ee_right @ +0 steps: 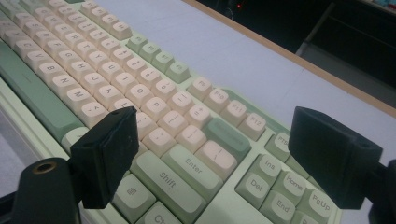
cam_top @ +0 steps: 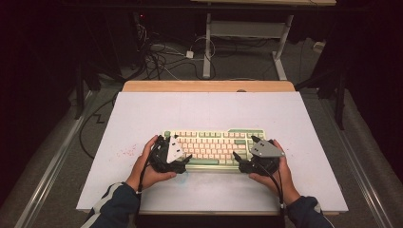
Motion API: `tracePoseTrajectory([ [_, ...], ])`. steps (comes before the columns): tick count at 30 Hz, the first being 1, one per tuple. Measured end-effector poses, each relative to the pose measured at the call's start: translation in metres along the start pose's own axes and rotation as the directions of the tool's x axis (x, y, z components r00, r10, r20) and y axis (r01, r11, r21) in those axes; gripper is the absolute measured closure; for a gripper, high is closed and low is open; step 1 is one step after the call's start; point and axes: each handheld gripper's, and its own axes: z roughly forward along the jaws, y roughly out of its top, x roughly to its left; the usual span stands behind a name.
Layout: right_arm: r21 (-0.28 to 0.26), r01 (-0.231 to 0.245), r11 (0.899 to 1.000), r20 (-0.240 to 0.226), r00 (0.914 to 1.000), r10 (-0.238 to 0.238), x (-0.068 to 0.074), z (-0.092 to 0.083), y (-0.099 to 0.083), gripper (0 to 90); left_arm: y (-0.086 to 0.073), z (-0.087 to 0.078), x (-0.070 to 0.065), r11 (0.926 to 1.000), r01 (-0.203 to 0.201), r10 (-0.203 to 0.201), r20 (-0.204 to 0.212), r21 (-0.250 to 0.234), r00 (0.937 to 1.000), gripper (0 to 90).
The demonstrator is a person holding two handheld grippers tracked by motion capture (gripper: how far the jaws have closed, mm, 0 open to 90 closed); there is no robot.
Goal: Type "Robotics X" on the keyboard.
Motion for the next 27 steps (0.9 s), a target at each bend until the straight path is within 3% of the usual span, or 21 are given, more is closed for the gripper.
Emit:
tracePoseTrajectory([
  [9,-0.012,0.026,1.000,0.016,0.9995,-0.026,0.003,-0.003,0.003,20.8,0.002,-0.003,-0.002,0.9994,-0.003,0.003,-0.006,-0.035,1.0000,17.2],
  [17,-0.035,0.031,0.999,0.016,0.9994,-0.030,0.007,-0.011,0.006,19.9,0.004,-0.009,-0.005,0.9973,-0.030,0.029,-0.019,-0.067,0.9994,17.2],
  [27,-0.040,0.044,0.998,0.015,0.9989,-0.044,0.010,-0.015,0.007,18.6,0.004,-0.016,-0.009,0.9962,-0.041,0.041,-0.008,-0.076,0.9991,17.2],
])
